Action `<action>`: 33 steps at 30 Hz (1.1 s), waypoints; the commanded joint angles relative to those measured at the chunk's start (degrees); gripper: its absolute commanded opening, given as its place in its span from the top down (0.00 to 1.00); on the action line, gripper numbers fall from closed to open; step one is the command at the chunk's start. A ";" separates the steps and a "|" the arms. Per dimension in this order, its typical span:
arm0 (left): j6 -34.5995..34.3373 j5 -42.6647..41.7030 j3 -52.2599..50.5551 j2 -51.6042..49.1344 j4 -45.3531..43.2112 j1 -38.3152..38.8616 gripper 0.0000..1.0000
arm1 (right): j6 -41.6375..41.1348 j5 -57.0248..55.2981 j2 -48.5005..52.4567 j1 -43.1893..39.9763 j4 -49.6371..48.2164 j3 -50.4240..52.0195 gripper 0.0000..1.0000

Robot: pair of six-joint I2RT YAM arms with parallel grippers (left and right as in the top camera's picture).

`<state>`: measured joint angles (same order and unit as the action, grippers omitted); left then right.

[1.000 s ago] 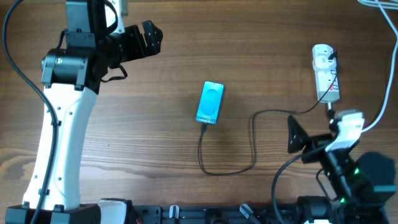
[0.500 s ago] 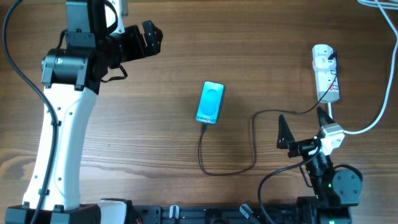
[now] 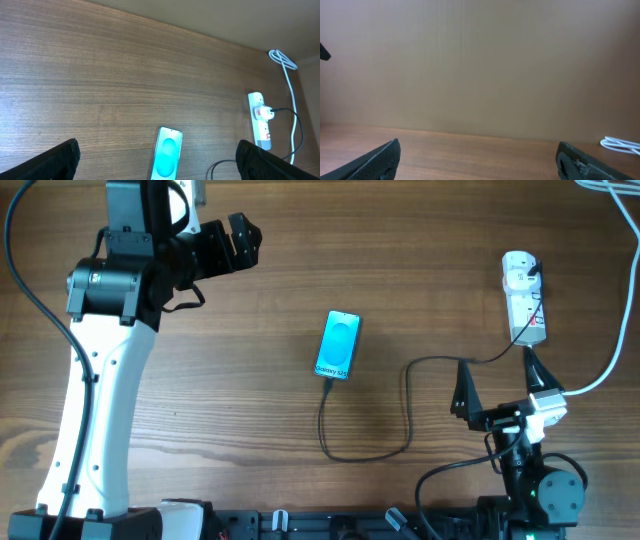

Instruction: Plug charger to phone and switch on socket

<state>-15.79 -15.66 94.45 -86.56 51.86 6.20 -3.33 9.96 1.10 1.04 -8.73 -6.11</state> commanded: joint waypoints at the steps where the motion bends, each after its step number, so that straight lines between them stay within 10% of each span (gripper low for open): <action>1: 0.33 0.55 0.07 0.31 -0.13 -0.33 0.00 | 0.42 -1.55 -0.92 0.28 -0.70 1.03 0.00; 30: 0.33 0.55 0.07 0.31 0.96 -0.33 0.00 | -1.29 -1.01 -0.90 0.39 8.13 5.79 0.00; 33: 2.05 10.01 0.07 1.22 2.67 -0.33 0.00 | -1.29 -1.01 -0.90 0.39 8.13 5.79 0.00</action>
<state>-15.31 -12.58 94.45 -86.56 53.41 6.20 -3.81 9.76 0.62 1.15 -0.38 -0.36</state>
